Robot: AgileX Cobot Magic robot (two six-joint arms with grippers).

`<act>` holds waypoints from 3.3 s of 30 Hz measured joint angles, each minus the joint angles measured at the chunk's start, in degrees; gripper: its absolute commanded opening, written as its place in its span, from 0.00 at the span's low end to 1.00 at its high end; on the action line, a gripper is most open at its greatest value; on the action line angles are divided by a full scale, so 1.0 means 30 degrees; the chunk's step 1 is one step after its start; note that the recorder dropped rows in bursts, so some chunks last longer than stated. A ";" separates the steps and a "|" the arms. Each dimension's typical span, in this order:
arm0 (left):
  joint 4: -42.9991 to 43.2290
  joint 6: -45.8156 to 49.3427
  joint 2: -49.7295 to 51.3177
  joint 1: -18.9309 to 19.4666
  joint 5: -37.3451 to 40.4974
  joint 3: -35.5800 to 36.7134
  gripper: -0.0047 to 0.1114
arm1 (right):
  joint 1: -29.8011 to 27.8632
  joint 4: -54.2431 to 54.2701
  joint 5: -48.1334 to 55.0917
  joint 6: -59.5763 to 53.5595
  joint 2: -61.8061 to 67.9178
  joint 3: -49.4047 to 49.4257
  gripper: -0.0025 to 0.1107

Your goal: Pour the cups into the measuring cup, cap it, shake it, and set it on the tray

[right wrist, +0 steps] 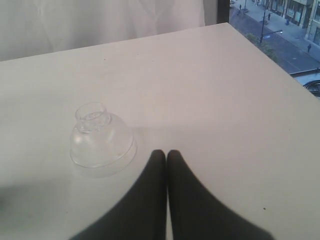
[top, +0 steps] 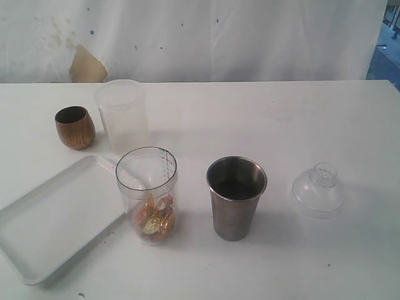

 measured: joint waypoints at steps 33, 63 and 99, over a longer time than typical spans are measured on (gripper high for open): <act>-0.2558 0.4925 -0.0001 0.0000 0.6531 0.1750 0.04 | 0.0000 0.0000 0.0000 0.0044 0.0000 0.0000 0.02; -0.2495 0.5906 -0.0001 0.0000 0.6531 0.1750 0.04 | 0.0000 0.0000 0.0000 0.0044 0.0000 0.0000 0.02; -0.2495 0.5906 -0.0001 0.0000 0.6531 0.1750 0.04 | 0.0000 -0.0500 -1.4327 0.2696 0.0000 0.0000 0.32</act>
